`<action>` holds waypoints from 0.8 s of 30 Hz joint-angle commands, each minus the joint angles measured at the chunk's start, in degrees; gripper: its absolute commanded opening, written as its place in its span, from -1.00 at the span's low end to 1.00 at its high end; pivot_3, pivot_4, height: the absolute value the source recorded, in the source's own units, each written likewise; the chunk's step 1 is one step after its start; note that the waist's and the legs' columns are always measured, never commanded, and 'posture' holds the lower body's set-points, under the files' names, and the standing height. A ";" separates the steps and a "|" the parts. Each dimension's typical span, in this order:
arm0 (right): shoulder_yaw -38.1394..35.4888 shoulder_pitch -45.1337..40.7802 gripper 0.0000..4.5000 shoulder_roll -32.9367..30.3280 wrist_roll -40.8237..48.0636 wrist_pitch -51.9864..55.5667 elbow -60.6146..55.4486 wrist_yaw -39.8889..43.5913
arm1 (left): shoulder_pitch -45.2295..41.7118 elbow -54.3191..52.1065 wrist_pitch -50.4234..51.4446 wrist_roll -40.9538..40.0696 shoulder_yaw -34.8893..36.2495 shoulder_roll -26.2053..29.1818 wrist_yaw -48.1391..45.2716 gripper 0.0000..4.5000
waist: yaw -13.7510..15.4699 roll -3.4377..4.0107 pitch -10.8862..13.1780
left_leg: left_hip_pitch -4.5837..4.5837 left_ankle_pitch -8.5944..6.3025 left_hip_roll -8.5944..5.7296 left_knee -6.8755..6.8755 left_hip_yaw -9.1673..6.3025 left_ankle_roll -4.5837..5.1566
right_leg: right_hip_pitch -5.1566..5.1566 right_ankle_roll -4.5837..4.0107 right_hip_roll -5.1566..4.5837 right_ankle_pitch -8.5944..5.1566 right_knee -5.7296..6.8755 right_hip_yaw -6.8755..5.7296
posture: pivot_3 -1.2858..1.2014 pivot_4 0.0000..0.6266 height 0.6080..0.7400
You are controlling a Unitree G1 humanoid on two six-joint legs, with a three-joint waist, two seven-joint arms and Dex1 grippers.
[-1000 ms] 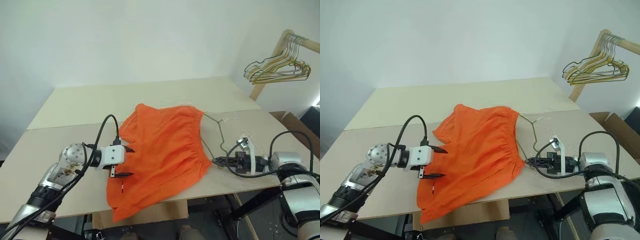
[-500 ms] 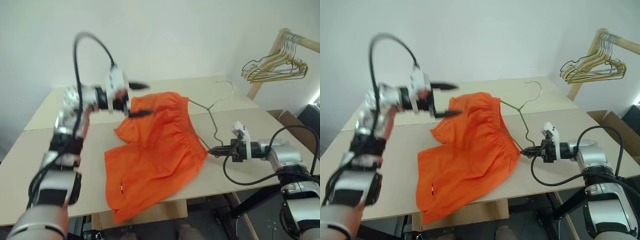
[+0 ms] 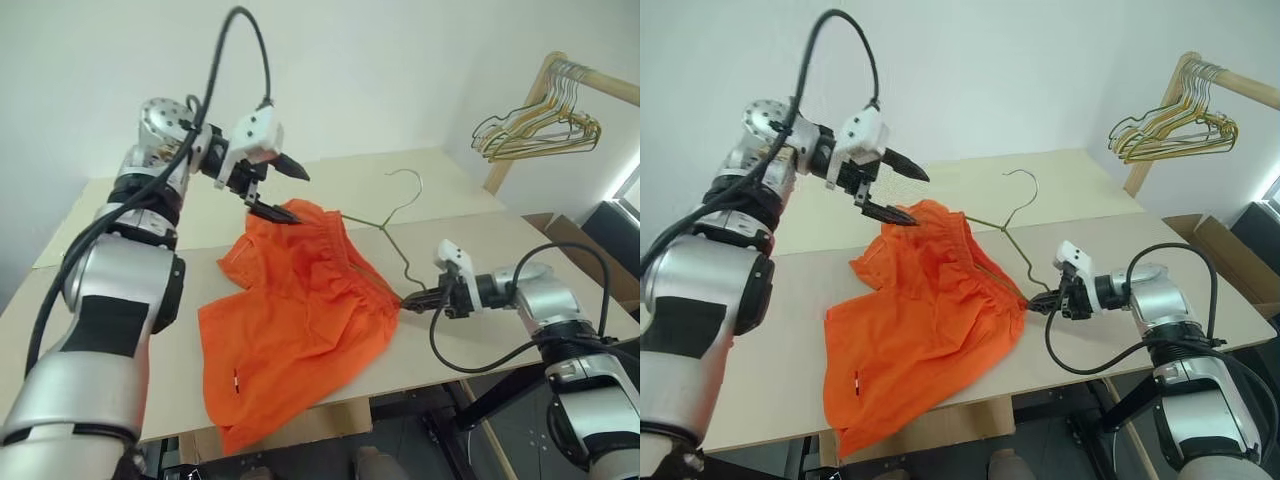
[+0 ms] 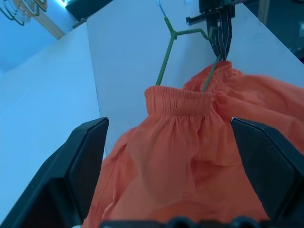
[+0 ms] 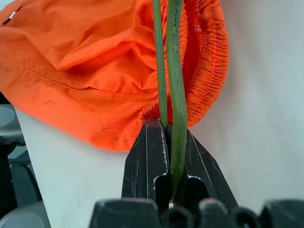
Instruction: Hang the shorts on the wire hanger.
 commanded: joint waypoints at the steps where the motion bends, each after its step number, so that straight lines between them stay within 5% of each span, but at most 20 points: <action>1: -0.54 -0.96 -1.00 0.17 -0.10 0.44 -4.06 -1.37 | -2.57 1.06 -2.46 4.22 -0.82 -0.34 0.20 0.98 | -0.22 0.01 0.02 | 0.00 0.00 0.00 0.00 0.00 0.00 | -0.01 0.16 0.00 -0.10 0.01 0.00 | -0.07 -1.00 1.00; 4: -0.37 -0.46 -1.00 0.16 0.26 2.42 -6.30 -1.73 | -2.45 1.94 -1.67 6.21 -0.17 -1.80 2.08 0.90 | -0.35 0.00 0.03 | 0.00 -0.01 0.01 0.00 -0.01 0.01 | -0.02 0.19 0.00 -0.11 0.04 0.00 | -0.08 -1.00 1.00; 10: -0.22 1.87 -1.00 -0.74 -0.16 3.08 -11.23 -2.27 | -2.67 2.81 -0.65 9.45 0.32 -2.67 5.39 0.18 | -0.55 0.00 0.03 | -0.05 -0.04 0.00 0.02 -0.04 0.01 | -0.06 0.22 -0.01 -0.13 0.04 0.01 | -0.09 -1.00 1.00; 24: 0.45 2.84 -1.00 -0.90 -1.78 0.16 -13.56 -3.68 | -2.18 3.33 2.10 14.21 0.47 -3.32 2.49 0.18 | -1.88 0.00 0.04 | -0.05 -0.06 0.00 0.02 -0.09 0.00 | -0.08 0.28 -0.01 -0.17 0.06 0.00 | -0.10 -1.00 1.00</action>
